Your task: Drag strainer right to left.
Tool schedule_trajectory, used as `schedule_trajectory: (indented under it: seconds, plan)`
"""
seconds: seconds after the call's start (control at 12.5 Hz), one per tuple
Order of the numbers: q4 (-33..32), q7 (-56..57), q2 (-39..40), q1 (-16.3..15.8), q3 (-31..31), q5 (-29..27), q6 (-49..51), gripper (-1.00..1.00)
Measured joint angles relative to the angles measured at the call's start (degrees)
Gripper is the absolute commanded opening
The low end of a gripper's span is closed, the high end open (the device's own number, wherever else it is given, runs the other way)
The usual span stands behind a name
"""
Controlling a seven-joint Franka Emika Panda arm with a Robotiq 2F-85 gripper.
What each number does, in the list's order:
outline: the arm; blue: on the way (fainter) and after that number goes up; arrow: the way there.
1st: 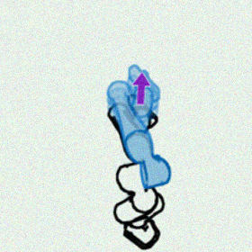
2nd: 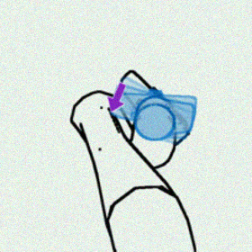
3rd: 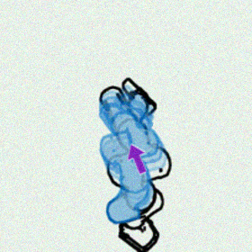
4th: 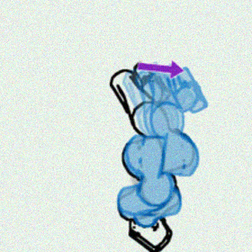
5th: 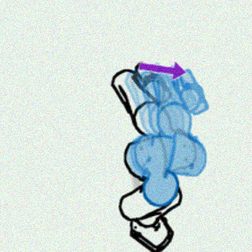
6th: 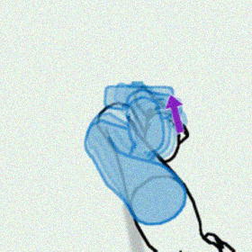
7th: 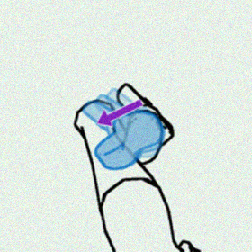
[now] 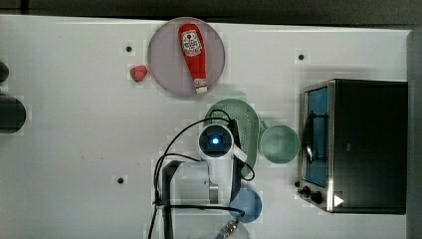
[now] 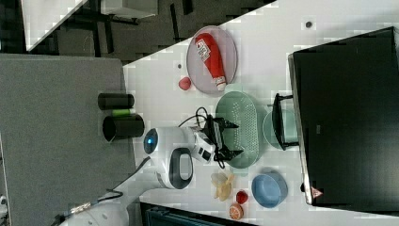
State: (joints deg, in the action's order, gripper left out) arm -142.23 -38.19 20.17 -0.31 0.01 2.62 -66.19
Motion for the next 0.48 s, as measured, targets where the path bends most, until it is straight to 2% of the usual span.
schedule_trajectory:
  seconds: [0.48]
  plan:
    - [-0.2,-3.4,1.1,-2.3,-1.5,0.6,-2.2,1.0]
